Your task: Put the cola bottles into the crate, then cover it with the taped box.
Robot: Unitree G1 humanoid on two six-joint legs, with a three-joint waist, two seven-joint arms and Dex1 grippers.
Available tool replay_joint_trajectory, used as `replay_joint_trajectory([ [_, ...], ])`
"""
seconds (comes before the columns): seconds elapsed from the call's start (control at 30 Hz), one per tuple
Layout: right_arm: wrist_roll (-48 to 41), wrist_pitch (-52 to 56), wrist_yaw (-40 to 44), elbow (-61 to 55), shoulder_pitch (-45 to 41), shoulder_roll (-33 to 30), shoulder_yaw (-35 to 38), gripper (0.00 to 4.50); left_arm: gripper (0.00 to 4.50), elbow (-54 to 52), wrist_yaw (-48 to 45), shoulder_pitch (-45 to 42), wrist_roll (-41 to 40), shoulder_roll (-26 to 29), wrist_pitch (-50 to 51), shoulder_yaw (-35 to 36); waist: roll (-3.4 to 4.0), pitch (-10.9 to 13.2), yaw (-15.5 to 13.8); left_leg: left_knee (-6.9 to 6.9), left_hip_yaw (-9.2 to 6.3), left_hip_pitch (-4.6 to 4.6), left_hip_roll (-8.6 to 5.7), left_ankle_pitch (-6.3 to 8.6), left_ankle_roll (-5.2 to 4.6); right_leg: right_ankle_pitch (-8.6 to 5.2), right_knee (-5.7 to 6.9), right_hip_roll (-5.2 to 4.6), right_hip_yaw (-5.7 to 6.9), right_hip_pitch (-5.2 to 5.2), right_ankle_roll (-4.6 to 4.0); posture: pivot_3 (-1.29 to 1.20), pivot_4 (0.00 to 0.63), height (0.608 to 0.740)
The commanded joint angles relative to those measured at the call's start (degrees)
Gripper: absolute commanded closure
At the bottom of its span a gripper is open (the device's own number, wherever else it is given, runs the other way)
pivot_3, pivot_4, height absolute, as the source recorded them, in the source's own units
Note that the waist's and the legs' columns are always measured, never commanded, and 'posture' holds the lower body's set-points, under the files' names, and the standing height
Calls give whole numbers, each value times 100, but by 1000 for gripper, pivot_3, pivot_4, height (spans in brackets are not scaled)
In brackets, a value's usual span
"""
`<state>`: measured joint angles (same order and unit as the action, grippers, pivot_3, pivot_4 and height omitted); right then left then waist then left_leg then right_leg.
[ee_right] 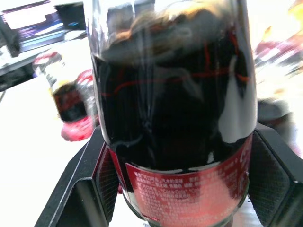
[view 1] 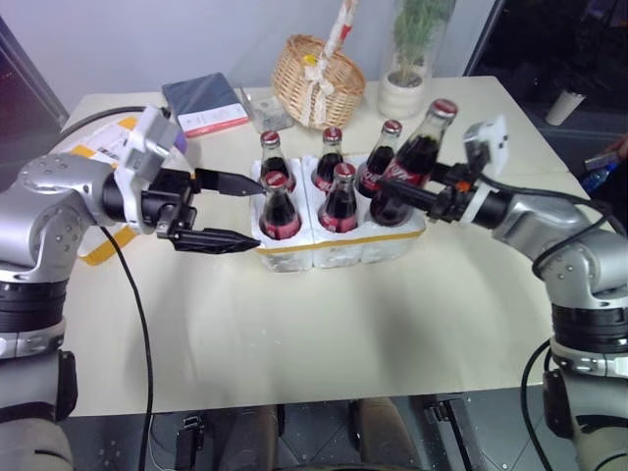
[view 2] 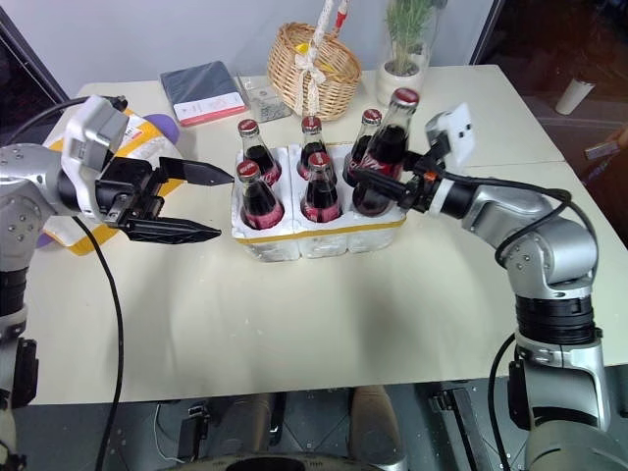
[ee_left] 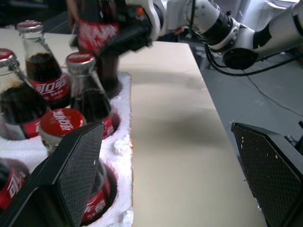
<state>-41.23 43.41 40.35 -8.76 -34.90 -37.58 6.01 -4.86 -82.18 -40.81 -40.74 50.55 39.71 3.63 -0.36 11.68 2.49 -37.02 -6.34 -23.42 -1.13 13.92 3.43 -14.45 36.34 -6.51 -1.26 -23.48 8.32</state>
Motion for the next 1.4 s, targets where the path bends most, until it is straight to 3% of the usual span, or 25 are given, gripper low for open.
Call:
replay_joint_trajectory([
  [0.03, 189, -192, 164, -148, -80, 9, -107, 1641, 0, -93, 12, 6, -69, 90, -67, 204, 0, 0, 7, 1, 0, 0, 0, 0, 0, 0, -1, 0, 0, 0, 0, 0, 150, 740],
  [0.37, 1186, -694, 264, 974, -16, 64, -490, 1641, 0, -214, 67, 211, -107, 290, -64, 412, -2, -1, 0, 0, 0, 4, 0, 0, 0, 0, 2, 0, -1, 3, 0, 0, 150, 740],
  [0.43, 1114, -612, 298, 1010, 0, 116, -428, 603, 0, -266, 92, 243, -128, 356, -4, 466, -5, -3, -2, -3, 0, 6, 0, 0, 0, 0, 2, 0, -1, 7, 0, 0, 150, 740],
  [0.5, 1078, -591, 341, 948, 16, 131, -402, 27, 0, -299, 104, 289, -126, 427, 21, 491, -7, -4, 0, -6, 0, 7, 0, 0, 1, 0, 1, 0, -1, 11, 0, 0, 150, 740],
  [0.77, 952, -400, 459, 384, 93, -146, -192, 27, 0, -381, 357, 475, -183, 574, 27, 656, -5, -3, -11, -5, -1, 11, 0, -1, 2, 0, 1, 0, -1, 14, 0, 0, 150, 740],
  [0.97, 160, 292, 996, -365, 153, -1185, 762, 27, 0, -472, 1031, 935, 147, 635, -306, 1135, 0, 1, -28, 3, -2, 2, -1, 0, 1, 0, -1, -1, 0, 4, 0, 0, 150, 740],
  [1.13, -336, 602, 1796, -283, 250, -2314, 1684, 27, 0, -677, 1429, 1999, 838, 949, -935, 1864, 2, 1, 9, 9, 4, 6, 0, 0, 1, -1, -6, -1, -1, 4, -1, 0, 150, 740],
  [1.4, -366, 485, 2327, 59, 389, -2885, 2013, 27, 0, -1092, 2539, 3805, 2467, 928, -1954, 3039, 2, 1, -5, 11, 17, 8, 4, 1, 1, -3, -19, -5, -8, 6, -6, 0, 150, 740],
])
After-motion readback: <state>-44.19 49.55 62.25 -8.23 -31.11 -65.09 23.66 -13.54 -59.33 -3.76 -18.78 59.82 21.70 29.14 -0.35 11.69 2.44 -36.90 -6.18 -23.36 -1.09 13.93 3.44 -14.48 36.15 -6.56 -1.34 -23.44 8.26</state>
